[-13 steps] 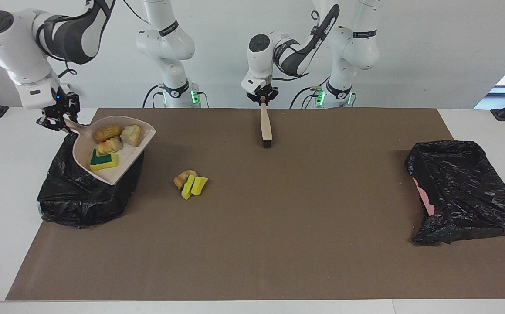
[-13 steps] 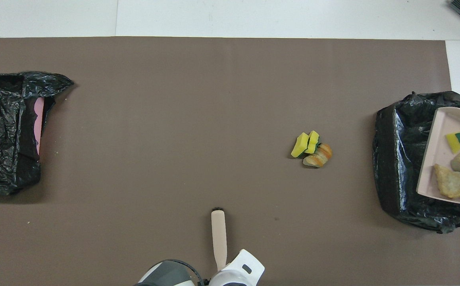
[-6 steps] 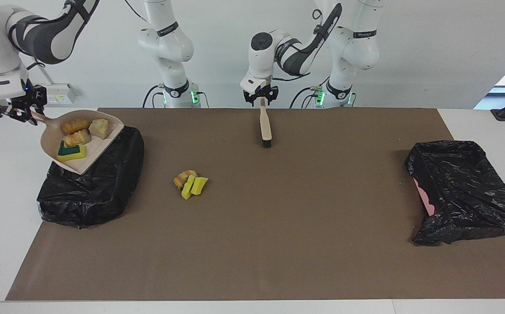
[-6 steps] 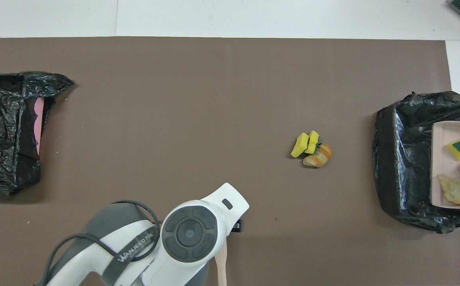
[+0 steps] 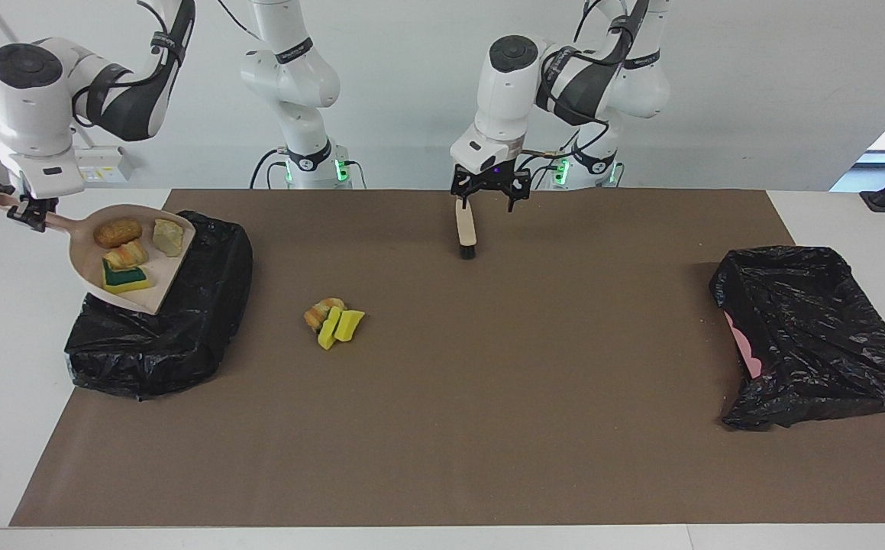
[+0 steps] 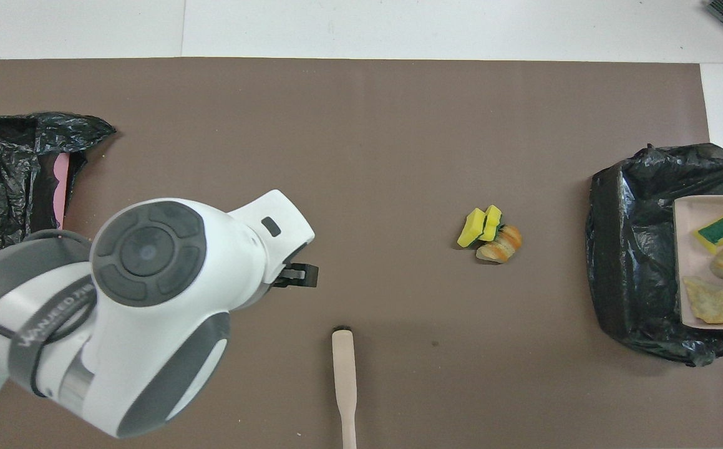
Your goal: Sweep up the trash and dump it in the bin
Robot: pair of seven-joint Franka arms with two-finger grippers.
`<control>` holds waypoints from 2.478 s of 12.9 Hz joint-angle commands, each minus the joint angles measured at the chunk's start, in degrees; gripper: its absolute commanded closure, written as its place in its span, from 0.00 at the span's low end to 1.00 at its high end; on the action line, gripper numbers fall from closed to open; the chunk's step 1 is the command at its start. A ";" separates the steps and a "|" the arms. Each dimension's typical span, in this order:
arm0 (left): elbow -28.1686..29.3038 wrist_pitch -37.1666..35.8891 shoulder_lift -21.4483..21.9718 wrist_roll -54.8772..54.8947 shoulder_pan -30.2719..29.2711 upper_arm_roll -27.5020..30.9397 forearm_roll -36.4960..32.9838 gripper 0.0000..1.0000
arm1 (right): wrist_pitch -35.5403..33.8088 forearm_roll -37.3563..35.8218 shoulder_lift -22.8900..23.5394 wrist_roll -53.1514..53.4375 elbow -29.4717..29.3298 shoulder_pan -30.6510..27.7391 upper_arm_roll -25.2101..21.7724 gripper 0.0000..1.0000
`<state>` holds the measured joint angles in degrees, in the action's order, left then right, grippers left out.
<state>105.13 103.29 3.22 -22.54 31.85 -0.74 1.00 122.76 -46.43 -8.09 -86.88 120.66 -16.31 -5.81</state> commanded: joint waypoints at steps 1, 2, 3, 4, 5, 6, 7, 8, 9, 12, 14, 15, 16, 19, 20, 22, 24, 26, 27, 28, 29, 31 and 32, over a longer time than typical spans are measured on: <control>-7.28 -7.46 -0.41 5.98 -5.28 -0.76 -1.17 0.00 | 1.25 -7.43 -6.31 7.93 6.67 1.80 0.19 1.00; -9.48 -9.92 0.03 9.32 -7.57 -0.41 -1.09 0.00 | 1.34 -7.79 -7.28 9.18 8.00 2.15 0.19 1.00; -10.98 -12.04 0.73 11.88 -10.03 -0.23 -1.09 0.00 | 1.25 -8.49 -7.55 9.54 8.27 2.24 0.19 1.00; -12.30 -13.71 1.26 13.30 -12.93 -0.23 -0.91 0.00 | 1.08 -9.37 -7.73 9.54 8.27 2.94 0.19 1.00; -14.06 -16.16 1.18 14.70 -16.79 -0.49 -0.39 0.00 | 0.64 -10.42 -8.51 9.54 8.62 3.47 0.19 1.00; -16.16 -18.97 0.83 17.33 -19.26 -0.41 1.18 0.00 | 0.46 -11.13 -8.96 9.54 8.89 3.91 0.19 1.00; -18.01 -21.35 0.30 20.40 -21.03 -0.23 2.50 0.00 | 0.46 -11.40 -9.05 9.54 8.98 3.91 0.19 1.00; -19.59 -22.33 0.12 22.43 -22.52 -0.05 2.61 0.00 | 0.38 -11.49 -9.40 9.45 8.98 4.00 0.19 1.00; -20.65 -22.51 -0.40 23.41 -22.97 0.12 2.43 0.00 | 0.29 -12.71 -10.01 9.28 9.15 3.91 0.19 1.00; -30.64 -28.02 -6.53 24.64 -27.18 0.39 3.04 0.00 | 0.29 -14.39 -11.07 7.00 8.89 3.74 0.19 1.00; -32.36 -29.63 -7.35 29.28 -28.25 0.47 3.13 0.00 | 0.29 -14.39 -11.68 5.24 8.54 3.74 0.19 1.00; -31.92 -29.64 -6.83 31.22 -28.34 0.65 3.13 0.00 | 0.29 -14.47 -11.95 4.28 8.36 3.74 0.19 1.00; -31.57 -29.37 -6.30 32.89 -28.34 0.91 2.87 0.00 | 0.20 -14.48 -12.30 3.40 8.36 3.82 0.19 1.00; -25.77 -29.72 -1.38 33.26 -28.08 1.53 2.78 0.00 | 1.43 -16.32 -12.04 2.16 7.75 3.38 0.10 1.00; -25.76 -29.81 -1.29 33.35 -27.81 1.44 2.78 0.00 | 1.08 -16.32 -12.04 2.16 7.75 3.56 0.10 1.00; -23.75 -29.90 0.02 33.17 -27.55 1.53 2.78 0.00 | -0.24 -15.27 -12.82 2.07 9.49 4.26 0.19 1.00; -23.48 -30.07 0.21 33.26 -27.46 1.44 2.69 0.00 | 0.02 -15.61 -12.91 -0.03 9.94 4.97 0.19 1.00; -23.48 -30.07 0.21 33.35 -27.46 1.53 2.43 0.00 | -0.32 -16.50 -14.58 0.31 11.52 6.45 0.19 1.00; -23.48 -29.81 0.21 33.26 -27.46 1.44 2.43 0.00 | -1.11 -17.89 -14.76 0.40 11.70 6.81 0.45 1.00; -23.48 -29.46 0.21 33.26 -27.46 1.44 2.08 0.00 | -2.60 -20.69 -14.67 1.27 11.70 7.51 1.58 1.00; -23.48 -29.46 0.21 33.35 -27.46 1.44 1.30 0.00 | -3.31 -22.02 -14.67 2.93 11.96 7.69 1.77 1.00; -23.22 -29.46 0.21 33.35 -27.37 1.18 0.94 0.00 | -2.44 -24.39 -14.50 3.12 13.19 7.69 1.77 1.00; -23.21 -29.37 0.30 33.35 -27.46 1.18 0.94 0.00 | -3.22 -24.75 -14.58 3.30 13.20 7.78 1.77 1.00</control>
<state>80.10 73.41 2.07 10.11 4.10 0.39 2.94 120.68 -68.14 -21.11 -84.90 132.17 -8.56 -4.29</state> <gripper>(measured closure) 0.000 0.674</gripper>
